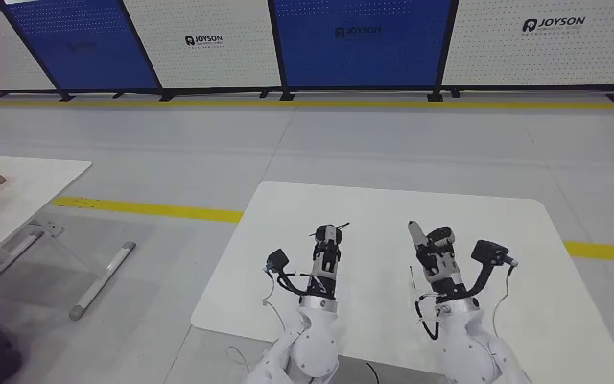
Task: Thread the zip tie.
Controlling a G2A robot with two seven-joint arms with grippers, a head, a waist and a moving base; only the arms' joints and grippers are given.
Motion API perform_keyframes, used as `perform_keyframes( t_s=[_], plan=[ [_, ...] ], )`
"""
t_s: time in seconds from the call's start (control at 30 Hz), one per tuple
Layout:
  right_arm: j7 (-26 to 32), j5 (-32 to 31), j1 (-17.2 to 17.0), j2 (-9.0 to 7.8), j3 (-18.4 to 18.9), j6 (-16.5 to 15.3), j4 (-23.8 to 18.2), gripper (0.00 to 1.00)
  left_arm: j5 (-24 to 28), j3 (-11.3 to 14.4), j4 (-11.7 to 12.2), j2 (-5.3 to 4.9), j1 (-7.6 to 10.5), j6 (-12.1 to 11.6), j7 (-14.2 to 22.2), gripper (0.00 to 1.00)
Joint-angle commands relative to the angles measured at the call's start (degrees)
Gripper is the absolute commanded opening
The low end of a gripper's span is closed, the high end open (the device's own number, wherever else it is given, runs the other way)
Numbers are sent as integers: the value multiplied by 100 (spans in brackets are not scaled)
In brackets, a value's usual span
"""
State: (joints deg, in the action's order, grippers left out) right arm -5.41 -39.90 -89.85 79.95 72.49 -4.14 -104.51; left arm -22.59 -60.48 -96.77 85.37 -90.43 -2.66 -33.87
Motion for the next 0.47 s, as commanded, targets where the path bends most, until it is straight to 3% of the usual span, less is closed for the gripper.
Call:
perform_keyframes(
  t_s=[0.0,0.2,0.23,0.43],
  plan=[
    [-189,216,-156,-8,222,65,-94,100,-132,-8,91,-4,15,41,9,0],
    [-890,914,-530,-2,870,419,-241,100,-426,30,402,-1,102,240,92,0],
    [-1102,1036,-575,12,908,440,-265,100,-447,44,431,4,118,275,91,0],
    [-1130,1136,-592,18,904,420,-274,100,-398,65,466,16,138,334,87,0]
  ],
)
